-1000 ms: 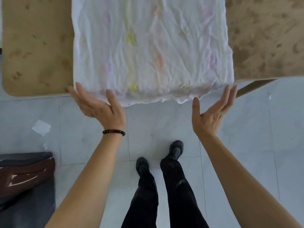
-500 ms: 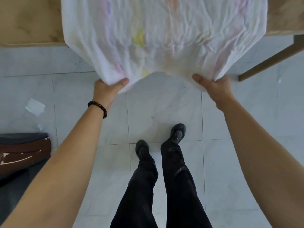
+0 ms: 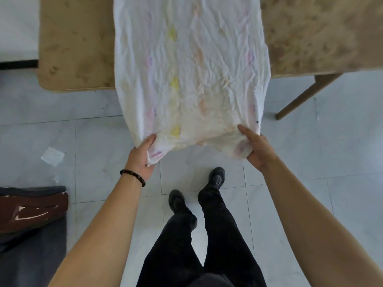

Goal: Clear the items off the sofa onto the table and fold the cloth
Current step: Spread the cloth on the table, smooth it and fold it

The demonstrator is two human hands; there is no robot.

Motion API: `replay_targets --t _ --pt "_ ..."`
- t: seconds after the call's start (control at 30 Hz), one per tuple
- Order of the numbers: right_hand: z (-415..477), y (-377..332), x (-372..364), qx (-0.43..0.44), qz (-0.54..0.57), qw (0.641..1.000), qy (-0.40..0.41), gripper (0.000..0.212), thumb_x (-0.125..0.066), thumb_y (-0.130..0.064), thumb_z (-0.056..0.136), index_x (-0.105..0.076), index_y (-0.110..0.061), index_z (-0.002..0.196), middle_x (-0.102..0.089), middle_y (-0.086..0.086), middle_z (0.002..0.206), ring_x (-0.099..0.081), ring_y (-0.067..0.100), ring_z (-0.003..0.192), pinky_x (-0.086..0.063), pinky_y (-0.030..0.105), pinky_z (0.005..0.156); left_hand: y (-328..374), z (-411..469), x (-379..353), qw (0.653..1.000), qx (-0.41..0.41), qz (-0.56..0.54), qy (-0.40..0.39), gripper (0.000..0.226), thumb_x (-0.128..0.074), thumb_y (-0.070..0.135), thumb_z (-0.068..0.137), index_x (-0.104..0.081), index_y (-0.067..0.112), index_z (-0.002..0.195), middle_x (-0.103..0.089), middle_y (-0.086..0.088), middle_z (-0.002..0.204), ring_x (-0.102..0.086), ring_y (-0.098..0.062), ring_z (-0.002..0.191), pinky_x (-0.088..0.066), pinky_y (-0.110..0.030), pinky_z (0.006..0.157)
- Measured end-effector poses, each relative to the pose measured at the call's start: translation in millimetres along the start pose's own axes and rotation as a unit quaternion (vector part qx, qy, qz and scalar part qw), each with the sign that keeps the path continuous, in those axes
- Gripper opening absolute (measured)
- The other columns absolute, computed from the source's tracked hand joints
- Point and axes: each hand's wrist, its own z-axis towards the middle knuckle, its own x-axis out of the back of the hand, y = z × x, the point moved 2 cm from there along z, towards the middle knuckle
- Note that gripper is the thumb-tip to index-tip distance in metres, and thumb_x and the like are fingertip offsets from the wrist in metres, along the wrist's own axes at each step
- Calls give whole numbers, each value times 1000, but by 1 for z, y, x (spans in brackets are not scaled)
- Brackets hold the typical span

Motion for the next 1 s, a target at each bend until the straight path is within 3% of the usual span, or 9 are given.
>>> replay_targets --t 0.1,0.2,0.33,0.4,0.5,0.63,0.73,0.87,1.0 --pt "-52 -26 -9 -10 13 1000 -10 52 -79 -29 82 -64 -5 125 -71 12 119 -69 28 108 -59 39 80 21 -54 -1 998 22 -14 -48 44 -71 27 81 -63 14 122 -65 -10 127 -64 -26 110 -48 -39 99" --pt "-94 -55 -21 15 60 998 -28 44 -75 -28 85 -64 -13 125 -72 7 119 -70 24 107 -60 35 76 49 -95 -2 995 10 -12 -103 54 -69 25 81 -57 13 132 -62 -11 131 -60 -28 116 -42 -41 105" --pt "-133 -85 -41 54 86 994 -50 39 -69 -24 89 -61 -19 127 -71 7 121 -68 28 110 -54 46 95 90 -127 -2 990 -34 -27 -136 50 -62 17 88 -52 5 136 -58 -16 133 -56 -32 120 -40 -42 108" --pt "-142 -95 -49 71 87 993 -42 37 -68 -23 89 -60 -19 126 -72 7 118 -70 28 105 -54 46 94 107 -133 -5 989 -52 -48 -128 39 -60 11 89 -55 2 127 -59 -18 129 -58 -32 113 -47 -41 101" --pt "-145 -108 -56 82 88 993 -19 35 -68 -23 90 -59 -19 123 -71 6 115 -70 27 101 -61 39 80 132 -134 -13 993 -71 -41 -87 18 -58 7 91 -62 3 108 -65 -18 116 -65 -29 102 -55 -37 86" --pt "-129 -124 -62 59 87 994 21 32 -67 -19 91 -60 -13 121 -70 8 114 -71 24 94 -60 32 65 160 -121 -27 998 -34 -44 -23 5 -57 2 89 -59 2 93 -67 -18 98 -68 -26 86 -59 -33 59" --pt "-98 -144 -68 40 92 994 52 35 -65 -15 92 -57 -9 125 -68 9 112 -69 24 94 -60 33 69 182 -97 -44 995 -11 -95 -19 8 -53 -3 87 -57 1 93 -67 -22 97 -68 -29 88 -60 -37 60" --pt "-40 -186 -85 27 124 989 77 36 -64 -10 93 -55 -9 128 -67 8 104 -67 19 83 -57 25 51 220 -53 -82 993 4 -117 -6 10 -51 -7 85 -59 -1 89 -68 -24 97 -69 -30 90 -60 -37 59" --pt "32 -238 -110 9 132 989 71 43 -63 -9 93 -53 -6 134 -66 9 105 -67 18 80 -56 24 51 262 4 -129 990 7 -142 21 12 -49 -1 91 -57 -1 99 -64 -23 114 -67 -30 94 -58 -40 66"
